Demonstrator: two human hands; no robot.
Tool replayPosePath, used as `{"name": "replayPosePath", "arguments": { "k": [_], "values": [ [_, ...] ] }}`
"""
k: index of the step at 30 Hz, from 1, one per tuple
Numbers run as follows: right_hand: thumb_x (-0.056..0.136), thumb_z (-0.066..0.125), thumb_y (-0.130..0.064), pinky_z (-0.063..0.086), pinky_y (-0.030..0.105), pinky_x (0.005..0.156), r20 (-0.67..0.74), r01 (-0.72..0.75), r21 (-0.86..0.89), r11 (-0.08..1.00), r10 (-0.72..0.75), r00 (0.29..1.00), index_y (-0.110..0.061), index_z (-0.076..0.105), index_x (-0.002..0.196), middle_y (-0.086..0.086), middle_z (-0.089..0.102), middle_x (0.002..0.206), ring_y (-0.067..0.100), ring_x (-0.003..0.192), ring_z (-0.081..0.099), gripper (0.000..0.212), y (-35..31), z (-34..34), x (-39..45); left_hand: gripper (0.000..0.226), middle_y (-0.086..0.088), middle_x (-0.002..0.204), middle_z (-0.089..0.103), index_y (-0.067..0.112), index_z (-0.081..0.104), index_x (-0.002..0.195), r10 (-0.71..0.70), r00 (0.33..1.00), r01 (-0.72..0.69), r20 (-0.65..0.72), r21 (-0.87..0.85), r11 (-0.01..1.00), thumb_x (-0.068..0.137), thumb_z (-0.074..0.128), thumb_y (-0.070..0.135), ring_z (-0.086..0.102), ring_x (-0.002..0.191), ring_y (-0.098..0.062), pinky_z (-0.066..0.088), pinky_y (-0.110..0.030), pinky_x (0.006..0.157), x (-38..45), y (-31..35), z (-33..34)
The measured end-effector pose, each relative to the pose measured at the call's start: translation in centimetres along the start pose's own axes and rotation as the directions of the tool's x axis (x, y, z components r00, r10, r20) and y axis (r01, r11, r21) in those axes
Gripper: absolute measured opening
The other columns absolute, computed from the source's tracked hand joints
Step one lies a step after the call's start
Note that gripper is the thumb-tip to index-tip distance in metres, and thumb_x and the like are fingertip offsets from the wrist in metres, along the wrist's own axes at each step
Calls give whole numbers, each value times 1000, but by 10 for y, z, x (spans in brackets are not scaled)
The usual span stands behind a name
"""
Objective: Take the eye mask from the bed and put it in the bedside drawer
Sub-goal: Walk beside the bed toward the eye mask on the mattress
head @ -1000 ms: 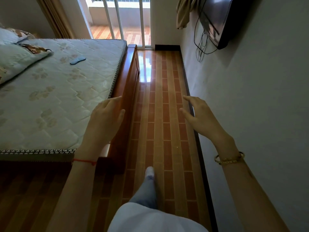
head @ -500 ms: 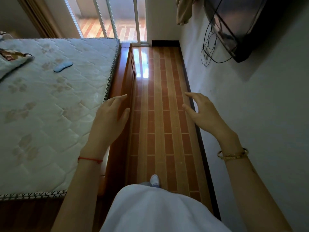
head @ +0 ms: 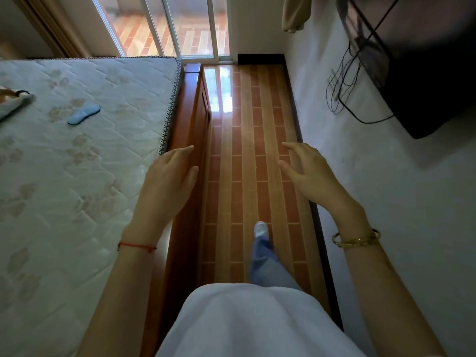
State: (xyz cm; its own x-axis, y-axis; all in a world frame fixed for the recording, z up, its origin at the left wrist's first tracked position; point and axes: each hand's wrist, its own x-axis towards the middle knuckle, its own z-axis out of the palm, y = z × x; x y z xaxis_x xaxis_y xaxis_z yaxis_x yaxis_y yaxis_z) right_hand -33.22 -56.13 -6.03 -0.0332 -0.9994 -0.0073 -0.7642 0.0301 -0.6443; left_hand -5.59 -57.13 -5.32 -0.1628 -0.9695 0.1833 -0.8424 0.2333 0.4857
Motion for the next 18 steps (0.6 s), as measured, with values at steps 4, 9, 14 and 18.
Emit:
{"name": "replayPosePath", "arguments": {
  "k": [4,9,14,18],
  "values": [
    [95,50,-40,36,43,110,21,36,-20,999,-36,999,-24,39,141,1,41,148,20,136,38,50,15,-2,78,44,-17,130,61,6,52,135,-28,1000,28,-8,21,999,92,58,15,55,121,-34,44,-45,104,69,-2,18],
    [95,49,-39,36,40,110,80,99,-16,995,-97,992,-26,39,140,-1,40,149,19,137,37,48,30,-18,190,43,-16,131,60,7,53,134,-107,993,108,-53,15,994,93,58,16,54,122,-34,41,-41,105,165,0,34],
    [95,50,-36,38,42,108,116,197,-35,980,-191,975,-26,41,138,0,42,148,22,135,40,46,34,-26,304,44,-12,134,58,12,50,137,-173,978,177,-118,26,984,95,54,23,51,125,-29,38,-39,106,247,-4,42],
    [94,50,-43,36,39,105,138,247,-40,968,-240,961,-30,42,137,-2,42,148,22,135,40,46,32,-19,381,43,-9,135,58,15,51,137,-242,957,245,-161,-7,970,95,54,23,50,126,-26,37,-36,106,293,-12,46]
  ]
}}
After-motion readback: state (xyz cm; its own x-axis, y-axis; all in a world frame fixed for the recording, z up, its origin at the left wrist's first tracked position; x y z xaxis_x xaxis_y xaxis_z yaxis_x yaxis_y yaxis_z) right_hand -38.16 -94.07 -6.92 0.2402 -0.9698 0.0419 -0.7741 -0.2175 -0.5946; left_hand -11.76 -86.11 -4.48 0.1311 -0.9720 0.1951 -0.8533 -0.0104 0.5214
